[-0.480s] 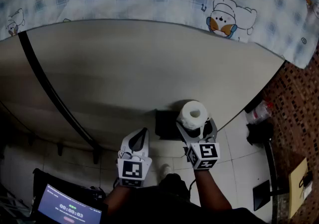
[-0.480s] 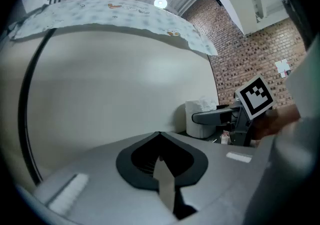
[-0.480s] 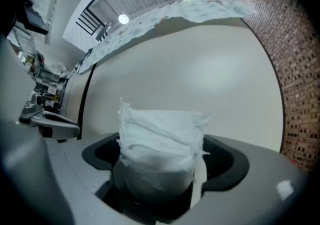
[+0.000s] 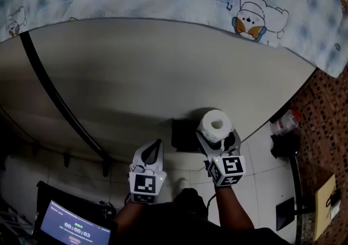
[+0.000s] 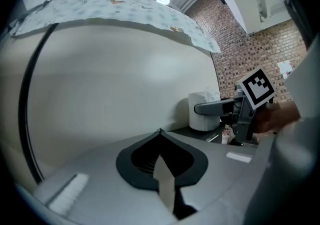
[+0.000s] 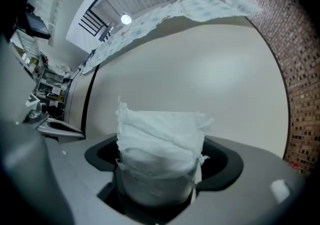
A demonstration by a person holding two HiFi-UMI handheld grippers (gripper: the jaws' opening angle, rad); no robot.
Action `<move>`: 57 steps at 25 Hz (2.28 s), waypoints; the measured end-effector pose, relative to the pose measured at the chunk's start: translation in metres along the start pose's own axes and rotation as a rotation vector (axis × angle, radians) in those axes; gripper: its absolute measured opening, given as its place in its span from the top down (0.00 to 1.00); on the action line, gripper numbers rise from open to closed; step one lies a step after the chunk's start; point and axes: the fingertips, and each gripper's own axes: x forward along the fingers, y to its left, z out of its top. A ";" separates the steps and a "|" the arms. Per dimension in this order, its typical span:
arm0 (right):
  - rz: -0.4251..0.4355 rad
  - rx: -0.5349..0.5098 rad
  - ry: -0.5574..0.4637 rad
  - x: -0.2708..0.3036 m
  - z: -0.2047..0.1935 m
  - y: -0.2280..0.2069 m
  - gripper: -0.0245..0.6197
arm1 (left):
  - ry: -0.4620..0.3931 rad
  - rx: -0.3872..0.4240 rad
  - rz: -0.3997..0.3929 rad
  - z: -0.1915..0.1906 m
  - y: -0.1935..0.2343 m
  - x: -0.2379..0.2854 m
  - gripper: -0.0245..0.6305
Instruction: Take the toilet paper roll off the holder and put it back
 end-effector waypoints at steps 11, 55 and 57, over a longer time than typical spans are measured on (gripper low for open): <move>-0.014 0.036 -0.081 -0.039 0.031 -0.004 0.25 | 0.091 0.005 -0.066 -0.027 -0.018 0.000 0.93; -0.097 0.118 -0.073 -0.076 0.002 -0.046 0.25 | 0.333 -0.099 -0.369 -0.071 -0.084 0.019 0.86; -0.128 0.111 -0.096 -0.082 0.000 -0.053 0.25 | 0.342 -0.132 -0.382 -0.069 -0.085 0.017 0.86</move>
